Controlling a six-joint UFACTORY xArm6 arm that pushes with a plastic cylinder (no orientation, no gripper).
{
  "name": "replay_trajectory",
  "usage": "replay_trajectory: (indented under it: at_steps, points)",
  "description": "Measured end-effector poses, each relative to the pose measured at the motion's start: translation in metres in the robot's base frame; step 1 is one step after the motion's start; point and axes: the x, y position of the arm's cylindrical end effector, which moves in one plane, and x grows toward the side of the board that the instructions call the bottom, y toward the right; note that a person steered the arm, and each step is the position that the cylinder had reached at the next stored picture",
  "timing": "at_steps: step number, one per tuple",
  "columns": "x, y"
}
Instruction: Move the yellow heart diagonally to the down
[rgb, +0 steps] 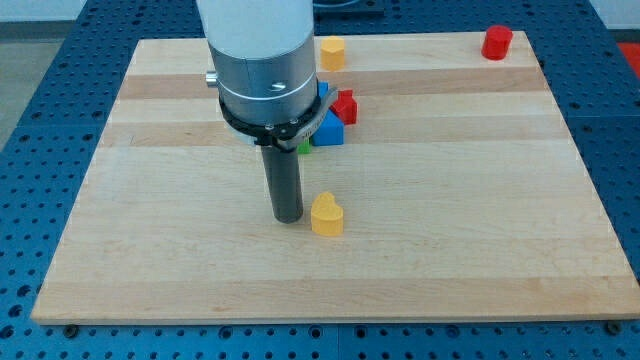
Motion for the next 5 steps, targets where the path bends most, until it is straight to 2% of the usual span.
replay_trajectory:
  at_steps: [2,5]
  points:
    - [0.010,0.000]
    - [0.048,0.000]
